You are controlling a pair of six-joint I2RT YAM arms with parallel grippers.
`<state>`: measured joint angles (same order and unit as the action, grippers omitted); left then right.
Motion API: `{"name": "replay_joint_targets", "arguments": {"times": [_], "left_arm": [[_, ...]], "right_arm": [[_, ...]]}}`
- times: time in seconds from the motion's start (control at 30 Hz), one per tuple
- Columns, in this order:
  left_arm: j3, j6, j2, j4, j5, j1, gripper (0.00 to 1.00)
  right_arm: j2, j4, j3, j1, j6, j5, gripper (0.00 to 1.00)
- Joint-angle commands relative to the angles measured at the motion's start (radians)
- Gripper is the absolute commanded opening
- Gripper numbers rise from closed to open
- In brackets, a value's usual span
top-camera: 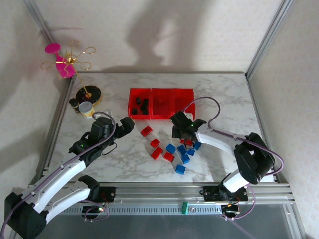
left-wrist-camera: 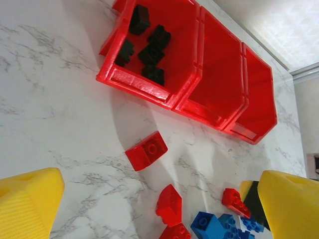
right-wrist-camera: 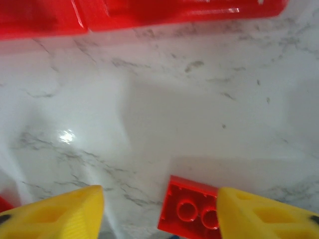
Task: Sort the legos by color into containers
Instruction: Pick up the lego from the center of the table.
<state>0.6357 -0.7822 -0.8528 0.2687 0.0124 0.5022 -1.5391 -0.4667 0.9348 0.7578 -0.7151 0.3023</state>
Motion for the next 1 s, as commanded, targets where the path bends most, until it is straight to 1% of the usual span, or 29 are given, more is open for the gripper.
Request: {"name": "replay_joint_targets", "arguments": {"times": [0.0, 0.1, 0.17, 0.4, 0.73, 0.97], "left_arm": [[-0.014, 0.013, -0.007, -0.019, 0.018, 0.02, 1.0], [-0.013, 0.013, -0.016, -0.021, 0.012, 0.037, 1.0], [-0.008, 0.016, -0.022, -0.021, 0.011, 0.045, 1.0], [-0.008, 0.022, -0.035, -0.016, -0.006, 0.065, 1.0], [-0.005, 0.032, -0.038, -0.005, -0.02, 0.073, 1.0], [-0.007, 0.041, -0.028, 0.004, -0.029, 0.073, 1.0]], "right_arm": [[0.026, -0.038, -0.036, -0.003, -0.052, 0.011, 0.69], [0.04, -0.026, -0.068, -0.009, -0.069, 0.035, 0.73], [0.032, -0.022, -0.073, -0.018, -0.067, 0.027, 0.76], [0.02, -0.025, -0.088, -0.024, -0.091, 0.035, 0.82], [-0.052, -0.077, -0.031, -0.015, -0.094, 0.055, 0.86], [-0.126, -0.134, 0.039, 0.002, -0.099, 0.065, 0.86]]}}
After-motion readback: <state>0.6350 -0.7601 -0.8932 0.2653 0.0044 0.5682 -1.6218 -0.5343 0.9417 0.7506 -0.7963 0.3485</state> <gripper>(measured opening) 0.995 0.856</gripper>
